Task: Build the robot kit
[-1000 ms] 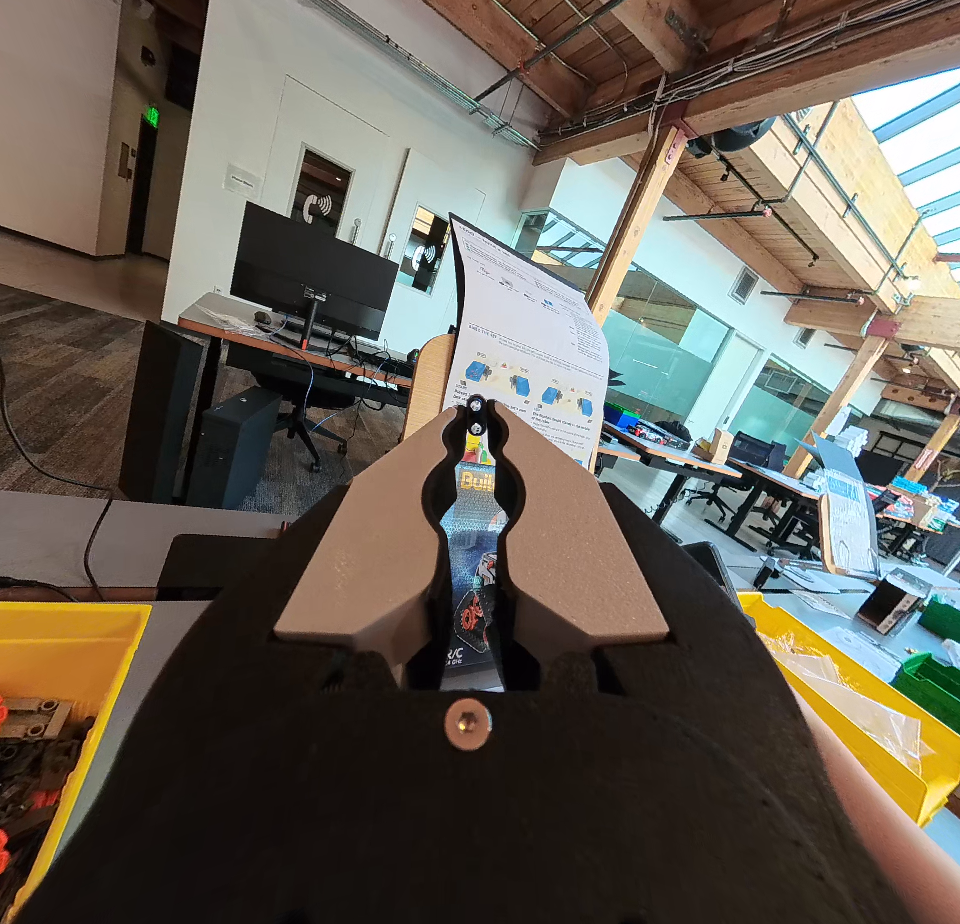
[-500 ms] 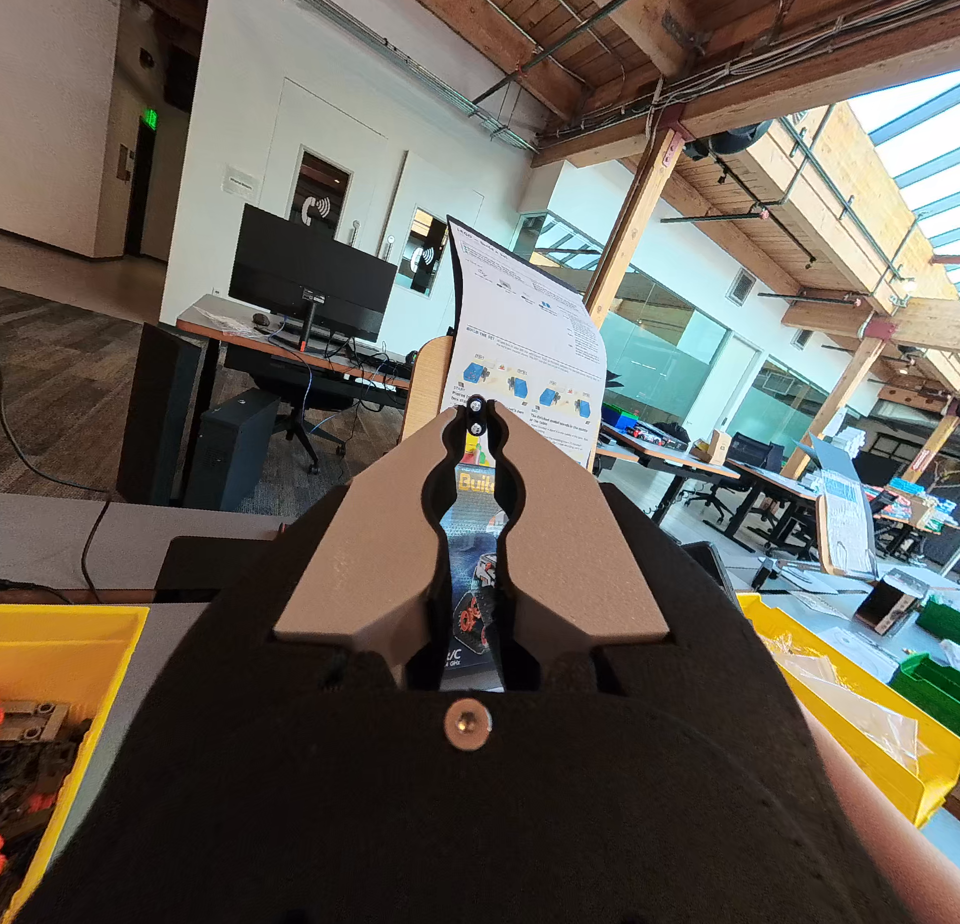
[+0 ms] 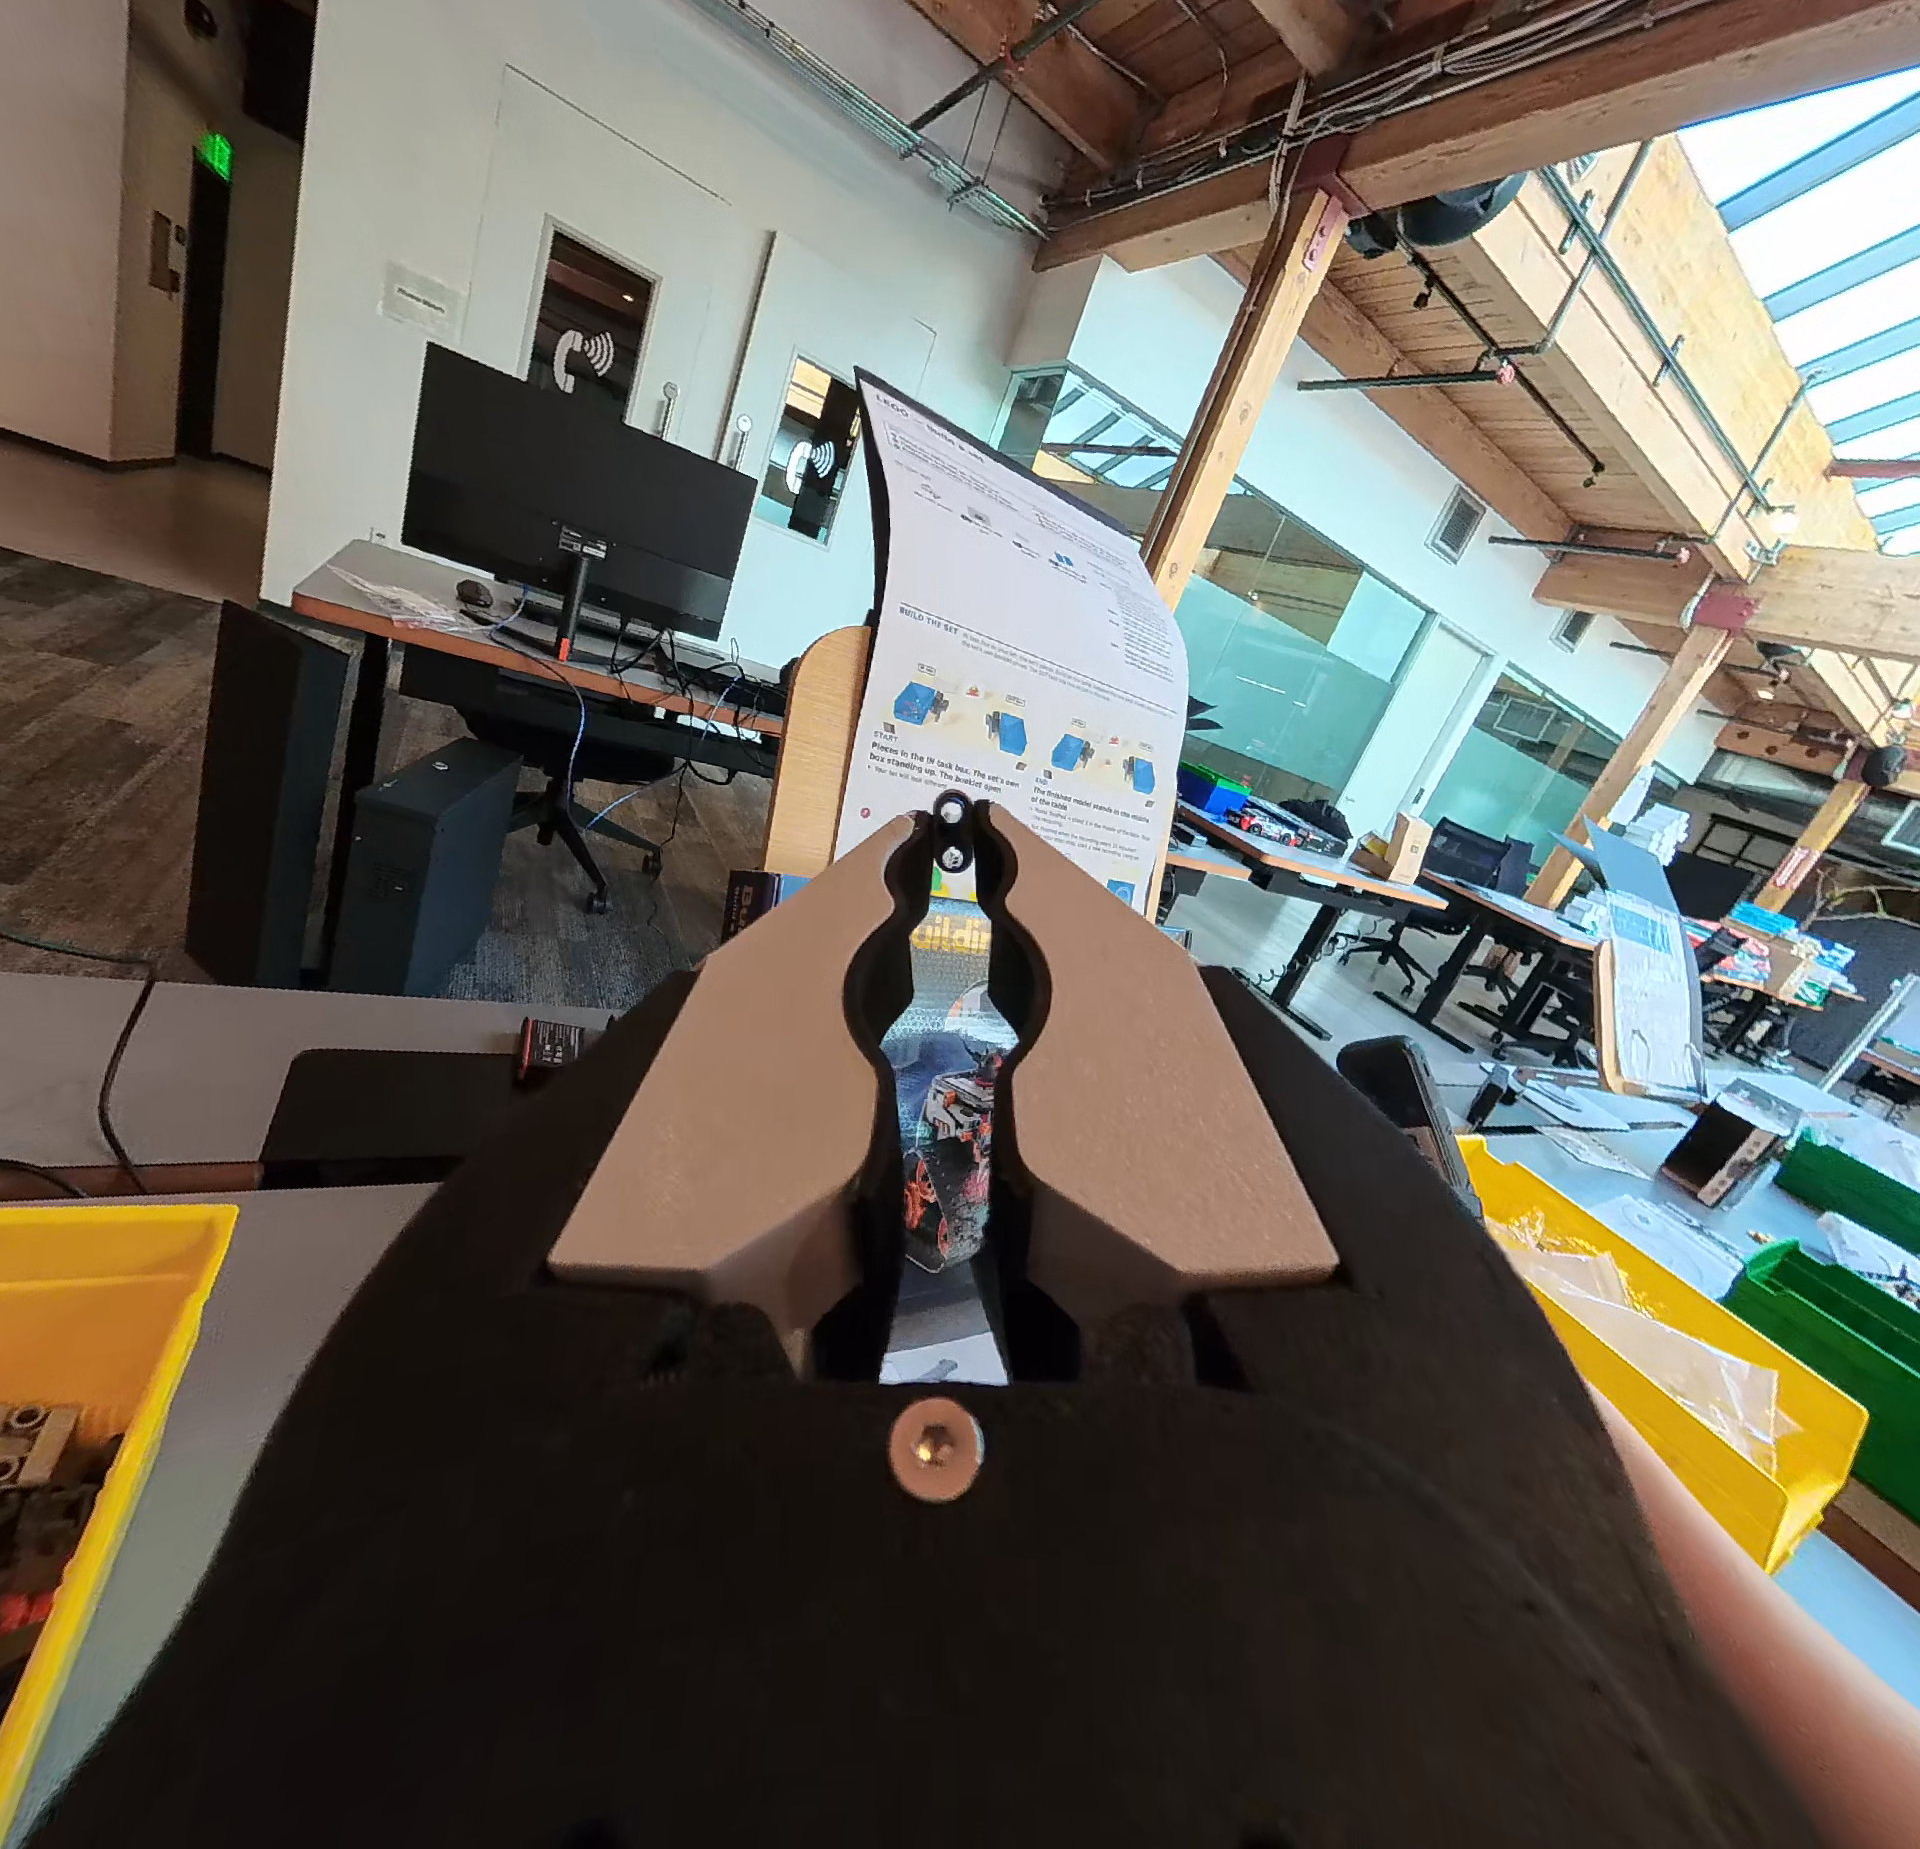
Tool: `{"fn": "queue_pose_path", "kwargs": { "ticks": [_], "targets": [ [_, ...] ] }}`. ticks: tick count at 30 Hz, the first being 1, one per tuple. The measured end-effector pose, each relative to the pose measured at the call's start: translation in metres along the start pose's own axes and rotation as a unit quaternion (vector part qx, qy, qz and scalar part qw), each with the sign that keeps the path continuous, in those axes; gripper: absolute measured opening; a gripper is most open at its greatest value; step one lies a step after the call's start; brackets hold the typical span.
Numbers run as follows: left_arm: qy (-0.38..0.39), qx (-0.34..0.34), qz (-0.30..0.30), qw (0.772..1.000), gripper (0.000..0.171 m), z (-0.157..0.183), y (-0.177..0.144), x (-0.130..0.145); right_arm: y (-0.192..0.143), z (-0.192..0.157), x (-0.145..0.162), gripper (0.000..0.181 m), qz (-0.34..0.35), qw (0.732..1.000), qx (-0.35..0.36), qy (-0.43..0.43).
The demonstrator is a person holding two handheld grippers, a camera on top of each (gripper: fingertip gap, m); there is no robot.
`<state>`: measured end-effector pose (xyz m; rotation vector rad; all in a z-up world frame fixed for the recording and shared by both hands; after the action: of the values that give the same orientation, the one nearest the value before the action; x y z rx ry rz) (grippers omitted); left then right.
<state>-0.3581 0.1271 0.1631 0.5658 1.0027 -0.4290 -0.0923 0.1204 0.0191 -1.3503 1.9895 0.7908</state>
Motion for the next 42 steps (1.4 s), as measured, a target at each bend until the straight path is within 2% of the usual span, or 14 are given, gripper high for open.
{"fn": "queue_pose_path", "kwargs": {
  "ticks": [5, 10, 15, 18, 20, 23, 28, 33, 40, 42],
  "targets": [
    [0.004, -0.002, -0.008, 1.000, 0.005, 0.000, 0.001, 0.002, 0.000, 0.000, -0.002, 0.004, 0.001, 1.000, 0.016, -0.017],
    [0.008, 0.003, -0.029, 1.000, 0.006, 0.004, 0.008, 0.012, -0.016, 0.004, -0.025, 0.006, 0.059, 0.989, 0.098, -0.097],
    [0.031, -0.011, -0.020, 0.999, 0.006, 0.005, 0.006, 0.008, -0.035, -0.008, -0.049, 0.005, 0.092, 0.941, 0.213, -0.248],
    [0.046, -0.026, -0.012, 0.999, 0.005, 0.002, 0.003, 0.004, -0.028, -0.021, -0.049, 0.005, 0.079, 0.912, 0.237, -0.326],
    [0.049, -0.028, -0.010, 0.998, 0.005, 0.002, 0.003, 0.004, -0.018, -0.023, -0.043, 0.005, 0.059, 0.907, 0.233, -0.347],
    [0.048, -0.025, -0.014, 0.998, 0.005, 0.003, 0.005, 0.006, -0.007, -0.015, -0.029, 0.005, 0.016, 0.917, 0.226, -0.330],
    [0.043, -0.011, -0.016, 0.999, 0.005, 0.009, 0.009, 0.010, -0.001, -0.006, -0.021, 0.005, 0.036, 0.954, 0.171, -0.245],
    [0.021, 0.024, -0.035, 0.999, 0.006, 0.019, 0.015, 0.018, -0.005, 0.003, -0.020, 0.004, 0.057, 0.978, 0.128, -0.155],
    [-0.086, 0.132, -0.099, 0.983, 0.005, 0.035, 0.024, 0.039, -0.007, 0.004, -0.021, 0.005, 0.087, 0.993, 0.063, -0.054],
    [-0.100, 0.142, -0.110, 0.979, 0.005, 0.035, 0.025, 0.043, -0.007, 0.002, -0.021, 0.005, 0.089, 0.994, 0.046, -0.041]
  ]
}}
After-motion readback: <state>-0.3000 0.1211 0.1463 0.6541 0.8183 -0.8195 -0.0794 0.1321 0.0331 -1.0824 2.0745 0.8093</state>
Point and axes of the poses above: each gripper's, where its closed fingertips meet, y out along the fingers, x out of its underside, z = x × y across the jaws, the point moved 3 cm from there along -y, back along the fingers, and after that the axes turned 4 degrees about -y, right-handed, at the moved point
